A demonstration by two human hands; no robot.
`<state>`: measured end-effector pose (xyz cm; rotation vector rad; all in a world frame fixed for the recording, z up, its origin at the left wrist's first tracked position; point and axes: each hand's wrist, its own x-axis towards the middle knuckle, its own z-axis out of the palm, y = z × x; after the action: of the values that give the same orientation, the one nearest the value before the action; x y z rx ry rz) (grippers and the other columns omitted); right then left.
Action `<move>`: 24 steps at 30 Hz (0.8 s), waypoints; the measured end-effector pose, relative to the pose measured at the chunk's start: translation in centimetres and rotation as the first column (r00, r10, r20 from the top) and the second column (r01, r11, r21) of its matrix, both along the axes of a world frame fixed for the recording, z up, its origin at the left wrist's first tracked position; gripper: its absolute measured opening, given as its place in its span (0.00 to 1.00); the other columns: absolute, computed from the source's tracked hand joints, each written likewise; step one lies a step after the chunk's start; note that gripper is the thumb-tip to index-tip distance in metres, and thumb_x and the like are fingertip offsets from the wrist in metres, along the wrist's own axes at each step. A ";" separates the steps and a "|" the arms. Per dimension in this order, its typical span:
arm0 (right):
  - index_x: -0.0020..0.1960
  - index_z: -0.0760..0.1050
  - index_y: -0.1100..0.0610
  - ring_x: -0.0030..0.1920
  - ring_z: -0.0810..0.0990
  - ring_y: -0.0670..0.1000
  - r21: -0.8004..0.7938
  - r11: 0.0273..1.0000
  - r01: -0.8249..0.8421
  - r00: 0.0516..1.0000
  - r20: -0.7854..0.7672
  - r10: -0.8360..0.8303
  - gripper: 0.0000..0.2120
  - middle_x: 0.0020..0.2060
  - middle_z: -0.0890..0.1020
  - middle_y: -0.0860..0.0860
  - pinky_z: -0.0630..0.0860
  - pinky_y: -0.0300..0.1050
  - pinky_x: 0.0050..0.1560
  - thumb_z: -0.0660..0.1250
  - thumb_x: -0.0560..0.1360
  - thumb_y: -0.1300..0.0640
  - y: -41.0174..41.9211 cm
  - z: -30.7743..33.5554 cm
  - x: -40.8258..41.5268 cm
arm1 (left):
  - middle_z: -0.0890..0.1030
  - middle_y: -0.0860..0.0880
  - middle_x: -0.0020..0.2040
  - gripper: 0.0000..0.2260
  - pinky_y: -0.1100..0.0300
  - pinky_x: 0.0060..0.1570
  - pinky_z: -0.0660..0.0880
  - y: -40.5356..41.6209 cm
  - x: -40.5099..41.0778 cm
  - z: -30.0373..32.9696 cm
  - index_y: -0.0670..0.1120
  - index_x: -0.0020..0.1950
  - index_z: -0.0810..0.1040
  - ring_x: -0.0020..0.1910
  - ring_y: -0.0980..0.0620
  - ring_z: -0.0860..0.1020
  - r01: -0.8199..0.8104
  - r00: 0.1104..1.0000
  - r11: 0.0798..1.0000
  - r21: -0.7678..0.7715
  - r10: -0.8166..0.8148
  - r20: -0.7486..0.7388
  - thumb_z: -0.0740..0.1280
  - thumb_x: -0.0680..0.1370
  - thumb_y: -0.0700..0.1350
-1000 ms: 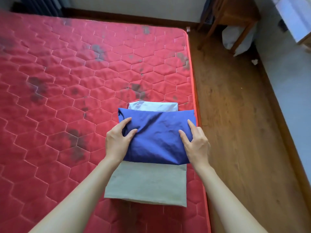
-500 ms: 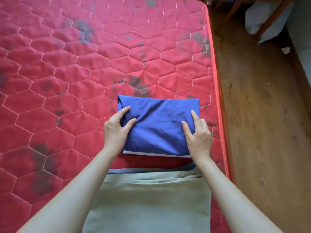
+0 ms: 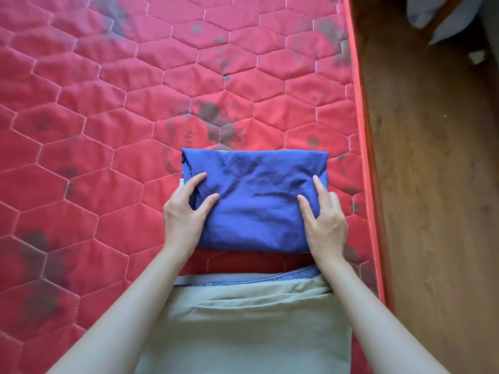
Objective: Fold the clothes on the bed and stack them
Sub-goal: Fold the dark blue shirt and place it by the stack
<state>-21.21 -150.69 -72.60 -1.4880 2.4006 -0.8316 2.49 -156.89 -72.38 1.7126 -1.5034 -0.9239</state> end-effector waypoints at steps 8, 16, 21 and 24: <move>0.75 0.60 0.61 0.73 0.64 0.62 -0.143 0.978 -0.152 0.924 -0.372 0.090 0.27 0.72 0.65 0.64 0.63 0.60 0.71 0.61 0.79 0.55 -1.1 1.4 2.8 | 0.64 0.40 0.75 0.24 0.40 0.71 0.58 1.7 -2.6 1.9 0.43 0.73 0.69 0.75 0.40 0.60 0.416 0.765 0.832 -0.367 -0.103 0.635 0.60 0.78 0.50; 0.76 0.61 0.51 0.77 0.57 0.55 0.257 0.901 -0.349 0.764 -0.480 0.432 0.25 0.76 0.60 0.53 0.52 0.64 0.74 0.54 0.81 0.46 -3.4 -2.9 2.5 | 0.63 0.42 0.76 0.23 0.42 0.74 0.55 1.6 -5.1 -3.3 0.47 0.76 0.66 0.75 0.41 0.61 0.491 0.572 0.870 -0.053 -0.275 0.773 0.56 0.81 0.50; 0.78 0.55 0.51 0.78 0.51 0.53 0.252 0.941 -0.226 0.891 -0.336 0.304 0.28 0.78 0.56 0.54 0.47 0.61 0.76 0.52 0.80 0.44 -4.2 -3.4 -0.3 | 0.61 0.42 0.77 0.25 0.44 0.74 0.52 2.4 -5.2 -4.2 0.47 0.76 0.64 0.76 0.42 0.59 0.339 0.637 0.939 -0.047 -0.192 0.747 0.53 0.80 0.52; 0.78 0.53 0.53 0.78 0.49 0.55 0.273 0.940 -0.204 0.908 -0.306 0.286 0.28 0.78 0.53 0.55 0.46 0.60 0.76 0.54 0.81 0.46 -4.0 -2.8 -0.4 | 0.61 0.41 0.76 0.25 0.41 0.74 0.52 2.2 -5.6 -3.0 0.45 0.76 0.65 0.76 0.41 0.60 0.311 0.638 0.950 -0.034 -0.181 0.749 0.52 0.80 0.52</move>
<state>-21.63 -154.74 -75.39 -1.9102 2.3561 -0.2350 -3.12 -154.71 -75.35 1.8880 -2.3182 -0.1622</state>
